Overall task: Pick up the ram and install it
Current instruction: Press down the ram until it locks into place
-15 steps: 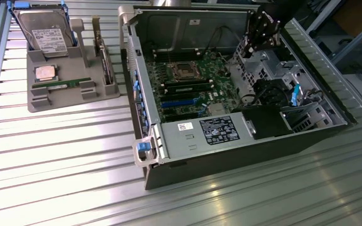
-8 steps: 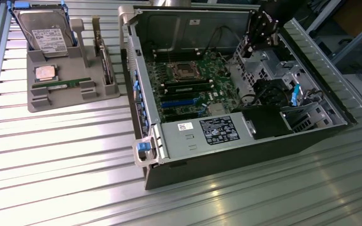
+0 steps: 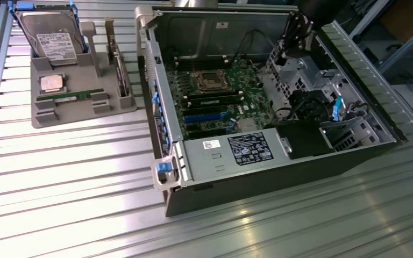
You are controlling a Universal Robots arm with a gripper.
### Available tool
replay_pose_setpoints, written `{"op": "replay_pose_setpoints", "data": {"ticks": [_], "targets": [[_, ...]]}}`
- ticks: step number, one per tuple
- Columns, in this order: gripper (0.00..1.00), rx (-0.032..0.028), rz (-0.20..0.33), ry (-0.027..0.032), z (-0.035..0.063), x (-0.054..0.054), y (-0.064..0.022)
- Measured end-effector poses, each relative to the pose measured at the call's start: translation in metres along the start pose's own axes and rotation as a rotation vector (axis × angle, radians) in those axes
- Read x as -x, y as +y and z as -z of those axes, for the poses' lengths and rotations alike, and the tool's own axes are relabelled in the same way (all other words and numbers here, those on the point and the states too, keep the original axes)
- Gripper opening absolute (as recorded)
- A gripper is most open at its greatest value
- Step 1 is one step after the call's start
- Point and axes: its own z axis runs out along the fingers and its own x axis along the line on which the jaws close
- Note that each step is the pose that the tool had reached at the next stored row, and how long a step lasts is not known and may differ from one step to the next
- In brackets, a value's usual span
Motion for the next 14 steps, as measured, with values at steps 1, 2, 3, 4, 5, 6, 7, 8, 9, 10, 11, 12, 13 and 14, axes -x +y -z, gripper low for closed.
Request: {"op": "replay_pose_setpoints", "data": {"ticks": [1, 2, 3, 4, 5, 6, 7, 8, 9, 10, 11, 12, 13, 14], "targets": [[0.10, -0.0001, -0.020, -0.0015, 0.0000, 0.0000, 0.0000], [0.10, -0.0002, -0.036, -0.0027, 0.0000, 0.0000, 0.0000], [0.10, -0.0004, -0.058, -0.0043, 0.0000, 0.0000, 0.0000], [0.10, -0.0005, -0.072, -0.0053, 0.0000, 0.0000, 0.0000], [0.10, -0.0006, -0.085, -0.0063, 0.0000, 0.0000, 0.0000], [0.10, -0.0006, -0.093, -0.0069, 0.0000, 0.0000, 0.0000], [0.10, -0.0008, -0.121, -0.0089, 0.0000, 0.0000, 0.0000], [0.10, -0.0009, -0.139, -0.0104, 0.0000, 0.0000, 0.0000], [0.10, -0.0011, -0.160, -0.0118, 0.0000, 0.0000, 0.0000], [0.10, -0.0012, -0.181, -0.0134, 0.0000, 0.0000, 0.0000], [0.10, -0.0014, -0.216, -0.0160, 0.0000, 0.0000, 0.0000], [0.10, -0.0016, -0.237, -0.0175, 0.0000, 0.0000, 0.0000], [0.10, -0.0018, -0.271, -0.0201, 0.0000, 0.0000, 0.0000], [0.10, -0.0020, -0.295, -0.0218, 0.0000, 0.0000, 0.0000]]}}
